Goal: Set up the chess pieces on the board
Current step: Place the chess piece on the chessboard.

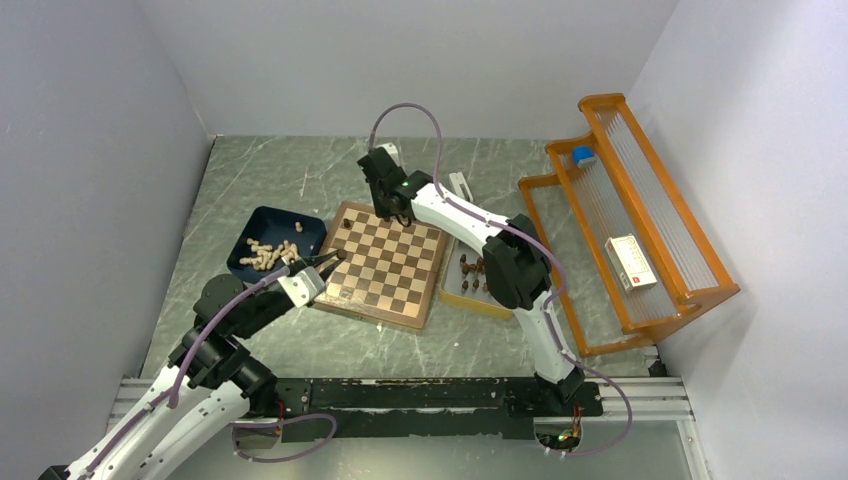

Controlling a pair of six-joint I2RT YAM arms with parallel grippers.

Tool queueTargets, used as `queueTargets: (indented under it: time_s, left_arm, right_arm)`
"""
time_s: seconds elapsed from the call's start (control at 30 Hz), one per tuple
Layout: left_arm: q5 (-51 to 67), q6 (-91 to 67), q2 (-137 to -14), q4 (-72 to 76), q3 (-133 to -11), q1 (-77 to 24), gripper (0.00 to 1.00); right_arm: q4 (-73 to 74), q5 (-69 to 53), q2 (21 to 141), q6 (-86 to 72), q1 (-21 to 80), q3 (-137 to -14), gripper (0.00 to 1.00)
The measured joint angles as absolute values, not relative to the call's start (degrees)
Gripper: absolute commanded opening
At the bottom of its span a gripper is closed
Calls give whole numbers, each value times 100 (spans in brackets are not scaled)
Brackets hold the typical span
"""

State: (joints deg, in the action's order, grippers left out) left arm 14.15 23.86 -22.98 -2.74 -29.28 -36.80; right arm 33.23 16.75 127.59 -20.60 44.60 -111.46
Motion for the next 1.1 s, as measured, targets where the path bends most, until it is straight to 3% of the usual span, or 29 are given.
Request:
queueTargets:
  time_s: [0.33,0.73,1.1]
  left_arm:
    - [1417,2410,-2298,-287,-2928,-3680,5]
    - [1420,2412,-2298,-285,-2928,-3680,5]
    - [1422,2425,-2298,-285,-2928,-3680,5]
  right_arm:
    - [2781,1494,12759,-2246,4421,-10624,5]
    - [2383,1498,12755,-2311,4423,-10451,18]
    - [2351,1588,12755,-2298,4431,-10440,18]
